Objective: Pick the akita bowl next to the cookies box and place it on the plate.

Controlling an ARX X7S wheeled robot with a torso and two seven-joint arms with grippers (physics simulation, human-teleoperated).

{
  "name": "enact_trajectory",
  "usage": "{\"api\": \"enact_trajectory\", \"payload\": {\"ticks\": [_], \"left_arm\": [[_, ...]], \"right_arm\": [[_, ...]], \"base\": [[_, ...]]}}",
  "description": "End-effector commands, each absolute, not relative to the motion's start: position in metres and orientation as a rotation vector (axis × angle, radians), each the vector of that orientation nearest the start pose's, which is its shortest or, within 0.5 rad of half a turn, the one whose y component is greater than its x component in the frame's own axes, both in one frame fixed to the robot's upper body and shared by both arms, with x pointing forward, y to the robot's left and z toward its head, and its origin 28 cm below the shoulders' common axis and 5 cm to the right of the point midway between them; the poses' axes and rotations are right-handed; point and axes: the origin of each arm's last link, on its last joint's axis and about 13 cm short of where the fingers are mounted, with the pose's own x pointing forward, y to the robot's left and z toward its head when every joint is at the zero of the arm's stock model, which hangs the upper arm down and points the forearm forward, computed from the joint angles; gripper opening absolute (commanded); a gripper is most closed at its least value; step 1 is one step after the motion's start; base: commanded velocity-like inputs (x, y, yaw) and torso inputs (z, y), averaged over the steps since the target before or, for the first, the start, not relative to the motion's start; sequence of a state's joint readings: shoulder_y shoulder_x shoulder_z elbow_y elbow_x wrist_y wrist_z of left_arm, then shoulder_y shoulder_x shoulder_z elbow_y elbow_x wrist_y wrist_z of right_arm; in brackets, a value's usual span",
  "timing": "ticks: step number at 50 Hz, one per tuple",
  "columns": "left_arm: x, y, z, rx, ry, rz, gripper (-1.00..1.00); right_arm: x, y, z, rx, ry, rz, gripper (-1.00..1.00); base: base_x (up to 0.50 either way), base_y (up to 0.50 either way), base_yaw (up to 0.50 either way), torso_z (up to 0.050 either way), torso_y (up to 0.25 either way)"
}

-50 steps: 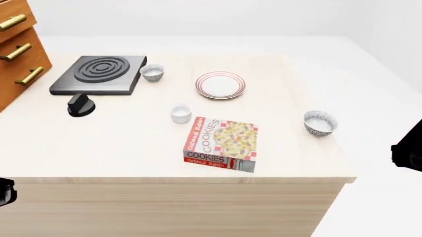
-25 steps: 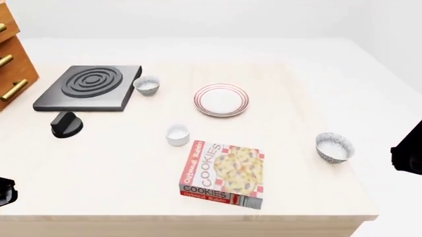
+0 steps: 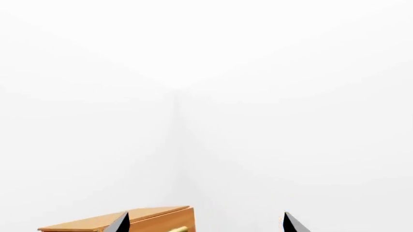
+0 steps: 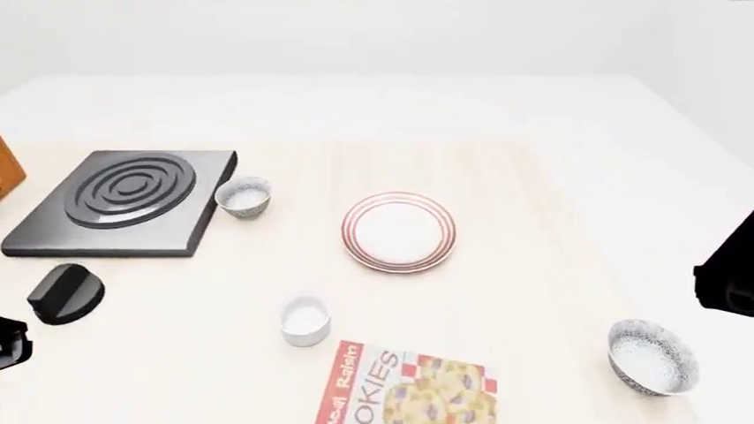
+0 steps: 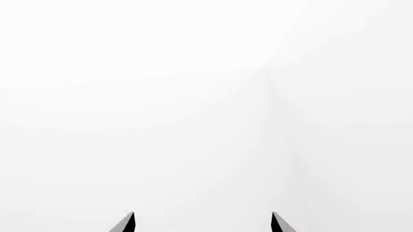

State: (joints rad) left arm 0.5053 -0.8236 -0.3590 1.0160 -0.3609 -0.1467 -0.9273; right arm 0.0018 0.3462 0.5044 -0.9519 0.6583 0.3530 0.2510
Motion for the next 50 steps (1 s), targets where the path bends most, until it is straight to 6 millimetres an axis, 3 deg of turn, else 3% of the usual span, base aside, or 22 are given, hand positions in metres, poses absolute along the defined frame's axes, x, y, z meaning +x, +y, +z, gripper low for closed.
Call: {"api": "enact_trajectory", "payload": {"ticks": [1,32,40,46,50], "left_arm": [[0.112,0.29,0.192,0.283,-0.596,0.512,1.0],[0.114,0.29,0.191,0.281,-0.591,0.506,1.0],[0.114,0.29,0.19,0.281,-0.591,0.504,1.0],[0.114,0.291,0.19,0.278,-0.59,0.504,1.0],[0.113,0.291,0.191,0.277,-0.589,0.507,1.0]], "right_arm": [[0.149,-0.178,0.206,0.116,-0.678,-0.194,1.0],[0.153,-0.177,0.204,0.11,-0.641,-0.214,1.0],[0.155,-0.174,0.204,0.094,-0.609,-0.182,1.0],[0.159,-0.174,0.214,0.093,-0.621,-0.165,1.0],[0.175,-0.178,0.238,0.022,-0.636,-0.149,1.0]], "base": [[0.5,0.0,0.0,0.0,0.0],[0.5,0.0,0.0,0.0,0.001],[0.08,0.0,0.0,0.0,0.0],[0.0,0.0,0.0,0.0,0.0],[0.0,0.0,0.0,0.0,0.0]]}}
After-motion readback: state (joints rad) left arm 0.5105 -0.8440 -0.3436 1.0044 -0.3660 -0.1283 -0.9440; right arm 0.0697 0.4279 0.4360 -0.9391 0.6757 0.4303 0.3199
